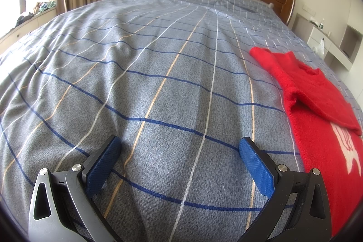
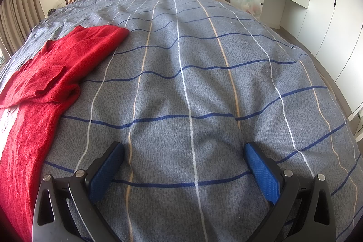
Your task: Fold small clothes
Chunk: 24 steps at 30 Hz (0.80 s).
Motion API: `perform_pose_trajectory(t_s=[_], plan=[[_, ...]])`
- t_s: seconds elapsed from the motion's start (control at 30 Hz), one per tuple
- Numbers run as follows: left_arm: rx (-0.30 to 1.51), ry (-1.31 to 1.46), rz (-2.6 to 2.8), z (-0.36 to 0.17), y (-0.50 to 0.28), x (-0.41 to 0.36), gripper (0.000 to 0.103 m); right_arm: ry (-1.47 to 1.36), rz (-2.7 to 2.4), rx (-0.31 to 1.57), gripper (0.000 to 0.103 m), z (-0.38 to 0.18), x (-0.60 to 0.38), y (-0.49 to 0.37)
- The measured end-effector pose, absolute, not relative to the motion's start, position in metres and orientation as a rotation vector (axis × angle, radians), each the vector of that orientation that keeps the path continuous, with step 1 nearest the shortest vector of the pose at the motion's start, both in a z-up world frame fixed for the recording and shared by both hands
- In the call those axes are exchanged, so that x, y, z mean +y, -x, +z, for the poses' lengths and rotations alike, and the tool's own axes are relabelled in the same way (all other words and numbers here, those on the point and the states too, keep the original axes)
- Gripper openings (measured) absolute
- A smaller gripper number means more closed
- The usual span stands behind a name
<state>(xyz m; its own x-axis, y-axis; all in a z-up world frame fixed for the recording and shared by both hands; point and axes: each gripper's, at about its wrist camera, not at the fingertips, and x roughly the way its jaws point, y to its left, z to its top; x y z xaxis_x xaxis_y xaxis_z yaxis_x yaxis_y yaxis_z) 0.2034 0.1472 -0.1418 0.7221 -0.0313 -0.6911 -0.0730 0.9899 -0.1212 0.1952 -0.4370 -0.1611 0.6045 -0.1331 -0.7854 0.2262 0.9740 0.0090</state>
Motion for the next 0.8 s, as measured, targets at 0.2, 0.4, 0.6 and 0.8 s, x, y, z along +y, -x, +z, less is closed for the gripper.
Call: perform_pose_trajectory(t_s=[0.2,0.4,0.6,0.8], plan=[[0.808,0.131,0.019,-0.14,-0.211,0.145,0.103,-0.111,-0.209,0.898,0.103,-0.161,-0.437,-0.195],[0.841,0.197,-0.118,-0.109,-0.179,0.148,0.101,-0.111,-0.209,0.898,0.103,-0.161,-0.437,-0.195],[0.95,0.211,-0.258,-0.125,-0.095,0.118,0.101,-0.107,-0.217,0.897,0.103,-0.161,-0.437,-0.196],[0.934,0.274,-0.25,-0.128,-0.064,0.097,0.101,-0.108,-0.216,0.898,0.103,-0.161,-0.438,-0.197]])
